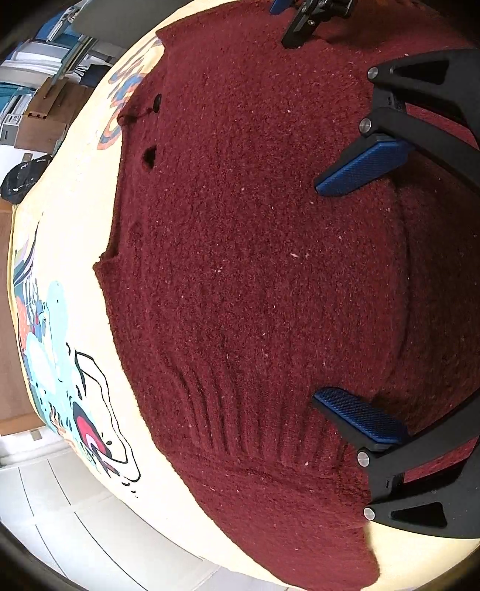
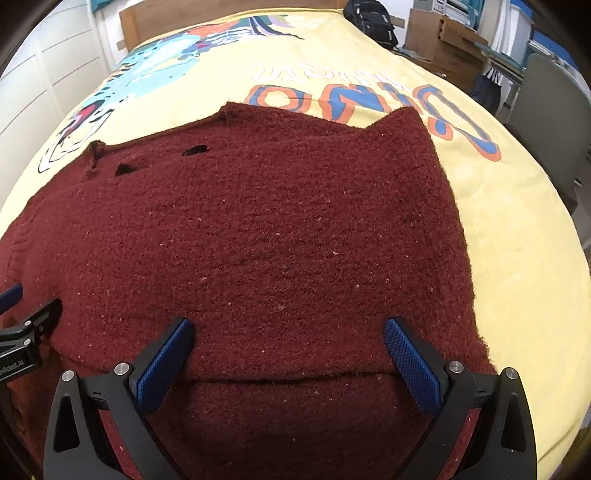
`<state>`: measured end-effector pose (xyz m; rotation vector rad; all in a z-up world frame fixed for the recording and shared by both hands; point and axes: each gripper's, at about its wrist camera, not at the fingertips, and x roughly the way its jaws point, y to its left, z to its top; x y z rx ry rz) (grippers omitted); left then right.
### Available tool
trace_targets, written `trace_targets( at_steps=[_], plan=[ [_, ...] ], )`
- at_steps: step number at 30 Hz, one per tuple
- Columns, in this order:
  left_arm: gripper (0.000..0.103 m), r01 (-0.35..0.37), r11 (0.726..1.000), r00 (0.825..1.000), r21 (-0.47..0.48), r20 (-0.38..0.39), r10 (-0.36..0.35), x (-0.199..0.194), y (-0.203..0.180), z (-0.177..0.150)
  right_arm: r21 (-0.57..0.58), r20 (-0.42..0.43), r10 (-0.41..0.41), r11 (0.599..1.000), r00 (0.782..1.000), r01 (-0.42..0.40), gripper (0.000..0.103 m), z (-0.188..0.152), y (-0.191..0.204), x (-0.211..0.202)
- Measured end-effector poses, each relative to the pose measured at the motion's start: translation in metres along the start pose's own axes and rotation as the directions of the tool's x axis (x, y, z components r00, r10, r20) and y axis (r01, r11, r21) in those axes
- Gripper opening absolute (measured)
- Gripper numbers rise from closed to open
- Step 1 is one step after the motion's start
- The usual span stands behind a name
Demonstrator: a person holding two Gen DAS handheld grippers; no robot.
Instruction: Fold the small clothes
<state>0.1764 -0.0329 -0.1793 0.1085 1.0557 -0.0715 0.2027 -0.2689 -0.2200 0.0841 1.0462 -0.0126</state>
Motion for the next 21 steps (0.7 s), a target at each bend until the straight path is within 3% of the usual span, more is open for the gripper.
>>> trace_targets(
  at_steps=[9,16,21],
  plan=[
    [0.102,-0.001,1.000,0.999,-0.014,-0.045,0.001,-0.004,0.000,0.004,-0.035,-0.043,-0.017,0.999,0.999,0.016,0.103,0.008,0.007,-0.008],
    [0.102,0.058,0.994,0.994,-0.093,-0.088,-0.067,-0.030,0.024,0.009,-0.081,0.013,0.016,0.997,1.000,-0.015,0.103,0.008,0.018,-0.065],
    [0.102,0.062,0.988,0.996,-0.140,-0.048,-0.069,-0.062,0.048,0.005,-0.110,0.038,0.022,0.994,0.999,-0.018,0.103,0.003,0.026,-0.107]
  ],
)
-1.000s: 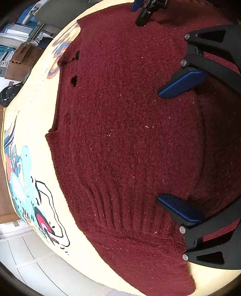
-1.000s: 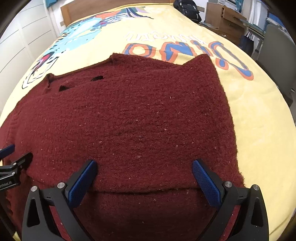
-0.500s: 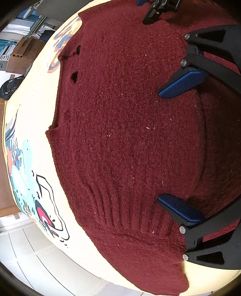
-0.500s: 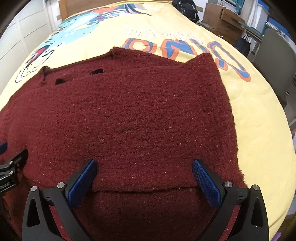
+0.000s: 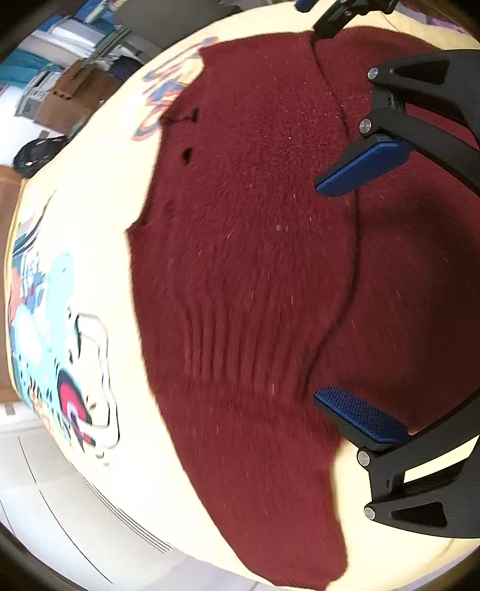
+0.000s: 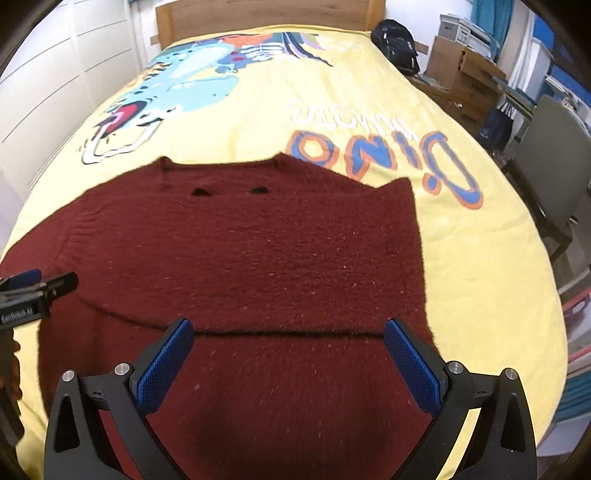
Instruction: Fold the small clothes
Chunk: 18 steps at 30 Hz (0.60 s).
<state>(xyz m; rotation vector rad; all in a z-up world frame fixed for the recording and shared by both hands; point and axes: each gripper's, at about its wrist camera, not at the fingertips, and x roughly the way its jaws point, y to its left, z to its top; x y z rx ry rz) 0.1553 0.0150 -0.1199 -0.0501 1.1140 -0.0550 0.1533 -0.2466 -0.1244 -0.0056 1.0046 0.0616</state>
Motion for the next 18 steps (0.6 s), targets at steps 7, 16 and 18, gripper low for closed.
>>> trace_targets(
  at_steps=[7,16,18],
  plan=[
    [0.102,-0.044,0.992,0.999,-0.115,0.026,0.047,-0.040,0.071,-0.007,0.008,0.055,-0.011,1.000,0.998,0.011,0.103,-0.012,0.005,-0.042],
    [0.102,-0.173,0.935,0.984,-0.309,-0.019,0.176,-0.056,0.186,-0.035,0.030,0.028,-0.051,0.998,0.998,0.051,0.103,-0.038,-0.001,-0.052],
    [0.102,-0.197,0.907,0.980,-0.371,-0.045,0.194,-0.055,0.217,-0.044,0.046,0.011,-0.072,0.996,0.997,0.072,0.103,-0.042,-0.007,-0.051]
  ],
)
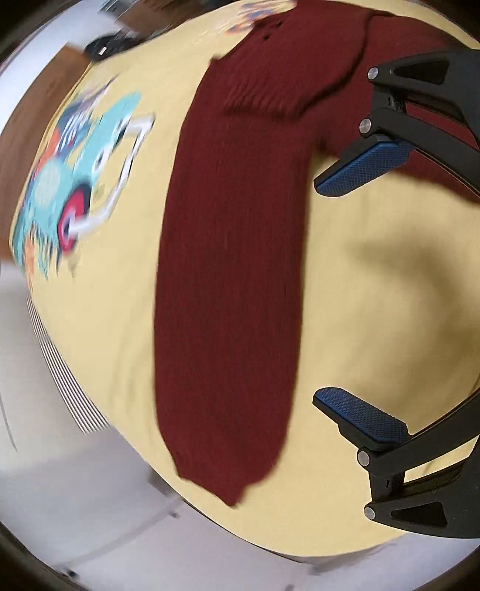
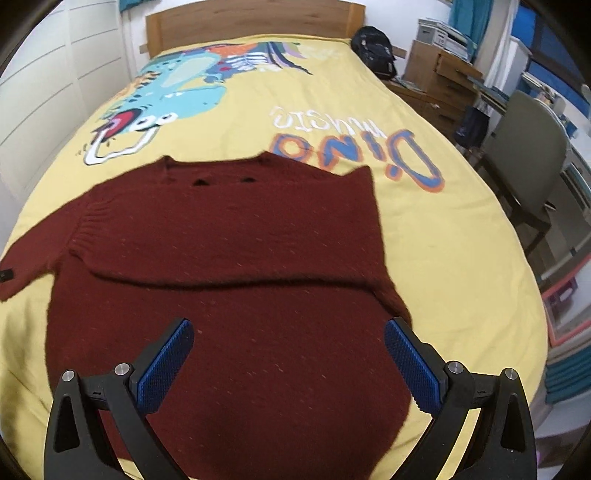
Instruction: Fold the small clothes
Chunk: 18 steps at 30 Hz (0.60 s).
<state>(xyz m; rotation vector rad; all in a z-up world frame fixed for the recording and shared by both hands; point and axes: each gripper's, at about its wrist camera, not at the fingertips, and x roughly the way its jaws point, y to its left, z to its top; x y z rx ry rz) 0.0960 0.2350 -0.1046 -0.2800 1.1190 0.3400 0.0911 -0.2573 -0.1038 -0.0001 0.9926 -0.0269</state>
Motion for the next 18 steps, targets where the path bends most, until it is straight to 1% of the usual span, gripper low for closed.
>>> trace_targets(
  at_steps=[1,2,5,8,10,12,16,18],
  plan=[
    [0.102,-0.007,1.000,1.000,-0.023,-0.005,0.007,0.000,0.009,0.001,0.009,-0.008,-0.006,1.000,1.000,0.007,0.103,-0.001,-0.003,0.001],
    [0.102,-0.018,0.997,1.000,-0.068,-0.018,0.017,0.005,0.026,0.003,0.017,-0.014,-0.012,1.000,1.000,0.012,0.103,-0.002,-0.005,0.002],
    [0.102,-0.026,0.987,0.999,-0.159,-0.046,0.019,0.013,0.061,0.010,0.045,-0.035,-0.025,0.999,0.999,0.027,0.103,-0.003,-0.012,0.006],
    [0.102,-0.019,0.968,0.998,-0.248,-0.064,0.004,0.024,0.092,0.018,0.082,-0.050,-0.022,0.996,0.999,0.026,0.103,-0.002,-0.018,0.008],
    [0.102,-0.018,0.952,0.998,-0.307,-0.068,-0.003,0.030,0.109,0.023,0.087,-0.048,-0.026,0.996,0.999,0.030,0.103,0.000,-0.018,0.008],
    [0.102,0.001,0.935,0.998,-0.354,-0.064,-0.025,0.034,0.122,0.025,0.079,-0.043,-0.034,0.996,0.998,0.038,0.103,0.001,-0.017,0.007],
    [0.102,0.042,0.904,0.994,-0.426,-0.077,-0.083,0.052,0.139,0.030,0.073,-0.033,-0.025,0.997,0.999,0.028,0.103,0.004,-0.016,0.010],
    [0.102,0.027,0.895,0.993,-0.445,-0.094,-0.077,0.060,0.147,0.030,0.073,-0.035,-0.025,0.997,0.999,0.028,0.103,0.004,-0.017,0.011]
  ],
)
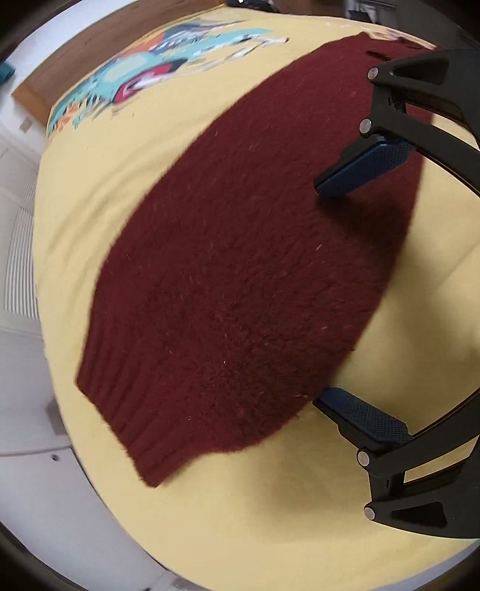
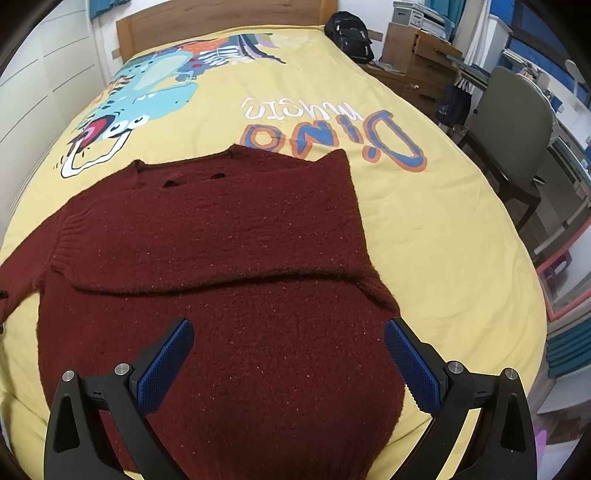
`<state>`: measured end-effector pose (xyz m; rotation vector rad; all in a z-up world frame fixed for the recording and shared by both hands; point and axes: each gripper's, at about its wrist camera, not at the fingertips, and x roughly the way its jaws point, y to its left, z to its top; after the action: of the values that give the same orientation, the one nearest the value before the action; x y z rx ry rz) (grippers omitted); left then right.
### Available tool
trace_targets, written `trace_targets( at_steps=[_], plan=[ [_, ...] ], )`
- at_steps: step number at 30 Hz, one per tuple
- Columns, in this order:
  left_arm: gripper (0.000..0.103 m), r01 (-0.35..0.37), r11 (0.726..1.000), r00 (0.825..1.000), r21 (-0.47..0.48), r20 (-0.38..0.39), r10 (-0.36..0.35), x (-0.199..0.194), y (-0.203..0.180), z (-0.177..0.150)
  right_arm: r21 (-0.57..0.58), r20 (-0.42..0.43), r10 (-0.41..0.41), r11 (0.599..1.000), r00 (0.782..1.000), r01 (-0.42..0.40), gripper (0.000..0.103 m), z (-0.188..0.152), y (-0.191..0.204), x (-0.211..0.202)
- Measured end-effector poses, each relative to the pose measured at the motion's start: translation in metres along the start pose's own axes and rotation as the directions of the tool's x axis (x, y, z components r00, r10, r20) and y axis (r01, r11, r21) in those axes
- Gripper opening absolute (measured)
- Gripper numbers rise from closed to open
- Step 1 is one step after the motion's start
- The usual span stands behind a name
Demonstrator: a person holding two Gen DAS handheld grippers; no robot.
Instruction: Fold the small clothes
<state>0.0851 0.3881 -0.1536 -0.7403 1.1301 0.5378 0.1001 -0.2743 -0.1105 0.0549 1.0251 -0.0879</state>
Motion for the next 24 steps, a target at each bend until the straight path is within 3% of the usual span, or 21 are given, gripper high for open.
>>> trace_targets(
  at_steps=[6,9,11,13,16,24],
  plan=[
    [0.098,0.040,0.999,0.999,0.023,0.030,-0.040,-0.004,0.004,0.008,-0.004,-0.001,-0.006,1.000,1.000,0.006,0.103,-0.002,-0.003,0.003],
    [0.081,0.030,0.999,0.999,0.033,0.024,-0.031,-0.005,0.008,0.019,0.000,-0.002,0.006,1.000,1.000,-0.006,0.103,-0.004,-0.004,0.005],
    [0.045,0.016,0.998,0.999,0.061,0.032,-0.018,-0.009,0.004,0.023,-0.003,0.001,0.007,1.000,1.000,-0.007,0.103,-0.006,-0.004,0.005],
    [0.018,0.061,0.996,0.998,0.068,0.018,-0.063,-0.011,0.006,0.026,0.000,0.008,0.011,1.000,1.000,-0.011,0.103,-0.008,-0.005,0.004],
    [0.014,0.073,0.994,0.997,0.086,-0.012,-0.072,-0.015,0.001,0.027,0.010,0.015,0.028,1.000,0.999,-0.028,0.103,-0.009,-0.006,0.003],
    [0.013,0.114,0.962,0.991,0.247,0.033,-0.126,-0.077,-0.053,-0.009,0.009,0.058,0.052,0.999,0.997,-0.052,0.103,-0.006,-0.015,-0.002]
  ],
)
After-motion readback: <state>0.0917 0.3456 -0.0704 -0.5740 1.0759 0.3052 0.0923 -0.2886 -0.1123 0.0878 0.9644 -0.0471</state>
